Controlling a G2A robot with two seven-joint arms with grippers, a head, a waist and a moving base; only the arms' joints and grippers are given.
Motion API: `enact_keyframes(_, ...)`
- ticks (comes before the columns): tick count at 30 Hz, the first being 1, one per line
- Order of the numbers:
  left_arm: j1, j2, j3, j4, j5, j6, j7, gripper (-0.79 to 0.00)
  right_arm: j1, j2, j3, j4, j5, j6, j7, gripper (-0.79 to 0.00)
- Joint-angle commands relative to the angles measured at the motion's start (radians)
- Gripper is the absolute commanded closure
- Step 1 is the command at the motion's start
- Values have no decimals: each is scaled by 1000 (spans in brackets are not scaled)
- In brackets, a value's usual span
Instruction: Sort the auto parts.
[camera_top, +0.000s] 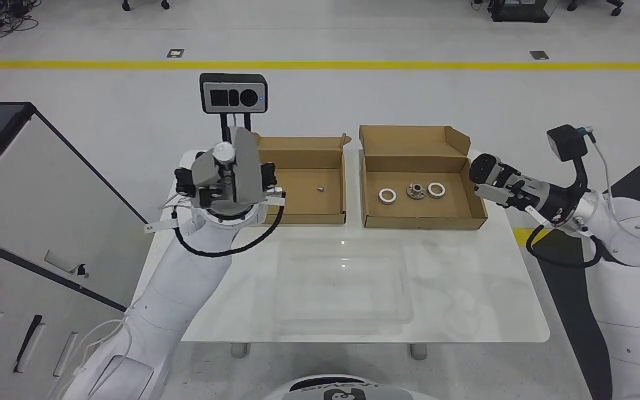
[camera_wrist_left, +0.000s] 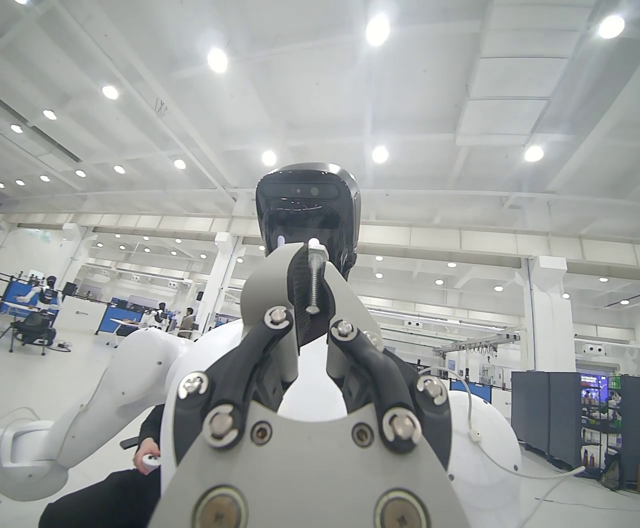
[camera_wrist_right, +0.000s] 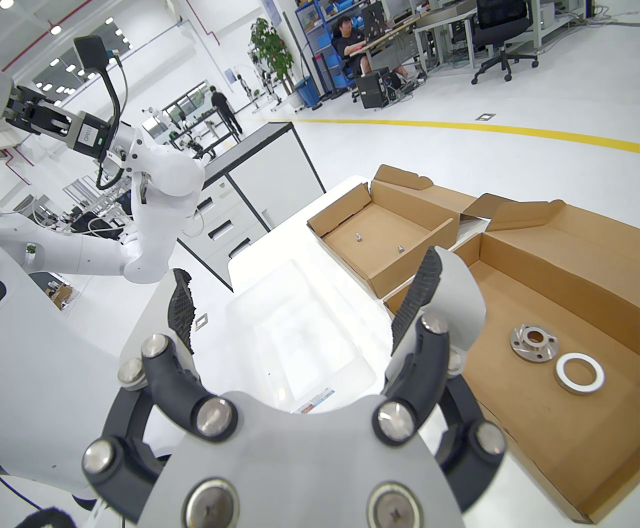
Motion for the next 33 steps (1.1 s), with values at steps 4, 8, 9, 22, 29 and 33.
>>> enact_keyframes(4,0,0,0,0,-1,0,0,0,0,0,0,0,0,0,0,-785)
enact_keyframes(8,0,0,0,0,-1,0,0,0,0,0,0,0,0,0,0,-785)
enact_keyframes(9,3,3,-8,3,48,20,20,0,0,0,0,0,0,0,0,-785)
enact_keyframes(22,29,51,-124,-29,768,386,214,0,0,0,0,0,0,0,0,-785)
enact_keyframes(29,-32,62,-127,65,1034,511,268,0,0,0,0,0,0,0,0,-785)
enact_keyframes(33,-97,70,-110,113,1225,605,262,0,0,0,0,0,0,0,0,-785)
